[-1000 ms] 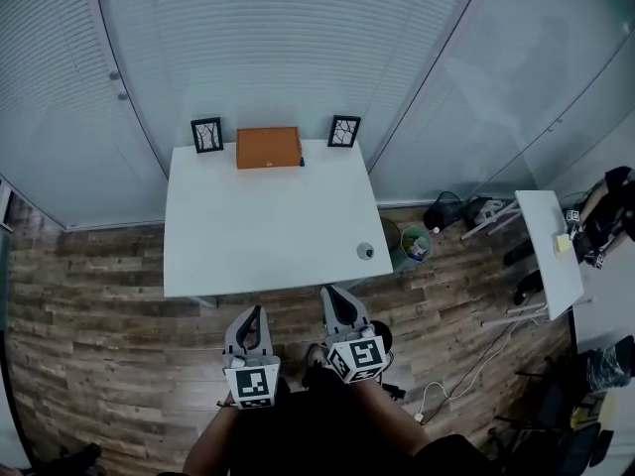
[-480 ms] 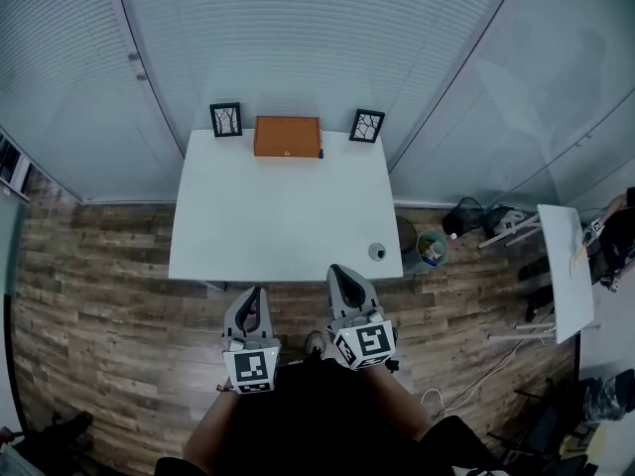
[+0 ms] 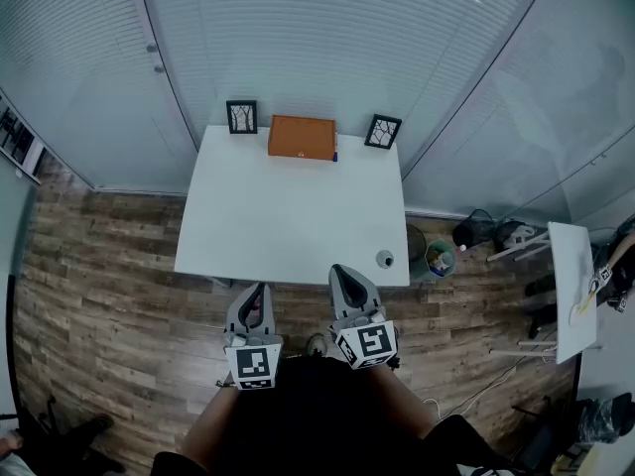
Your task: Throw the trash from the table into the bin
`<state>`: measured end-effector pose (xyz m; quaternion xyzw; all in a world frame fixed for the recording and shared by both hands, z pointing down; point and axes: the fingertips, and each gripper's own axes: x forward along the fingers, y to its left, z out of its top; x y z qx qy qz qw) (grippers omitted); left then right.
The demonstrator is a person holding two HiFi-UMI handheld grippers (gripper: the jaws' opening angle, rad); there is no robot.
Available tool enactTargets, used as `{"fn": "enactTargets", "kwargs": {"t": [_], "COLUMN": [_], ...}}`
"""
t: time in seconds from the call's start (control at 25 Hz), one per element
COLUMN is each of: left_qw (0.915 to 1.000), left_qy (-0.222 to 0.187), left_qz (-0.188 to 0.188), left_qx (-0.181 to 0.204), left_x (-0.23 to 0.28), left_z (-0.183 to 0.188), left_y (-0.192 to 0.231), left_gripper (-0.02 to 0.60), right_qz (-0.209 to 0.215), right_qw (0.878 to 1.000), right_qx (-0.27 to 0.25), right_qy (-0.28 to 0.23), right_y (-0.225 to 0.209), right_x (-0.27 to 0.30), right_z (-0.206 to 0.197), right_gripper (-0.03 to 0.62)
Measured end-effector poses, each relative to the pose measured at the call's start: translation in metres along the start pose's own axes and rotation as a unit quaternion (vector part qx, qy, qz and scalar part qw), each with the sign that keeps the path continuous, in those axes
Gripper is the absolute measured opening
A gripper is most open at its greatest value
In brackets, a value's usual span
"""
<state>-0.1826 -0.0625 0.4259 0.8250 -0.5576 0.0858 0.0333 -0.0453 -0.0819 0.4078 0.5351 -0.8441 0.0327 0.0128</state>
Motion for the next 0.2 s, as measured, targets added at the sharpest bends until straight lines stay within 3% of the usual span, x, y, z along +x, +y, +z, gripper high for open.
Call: {"fn": "enactTargets", "kwargs": {"t": [0.2], "left_qw": [1.0000], "left_qy": [0.004], "left_qz": [-0.003], "left_qx": [0.003], "left_x": [-0.0025], "left_z": [-0.0048], "left_y": [-0.0010], "left_gripper": [-0.003], "right_qz": [0.012], "right_qw": [1.000], "right_qx": [-0.021], "right_qy": [0.001], "right_y": [0.0116], "right_x": [-0.0007], "right_z": [0.0006], "right_gripper": [0.005]}}
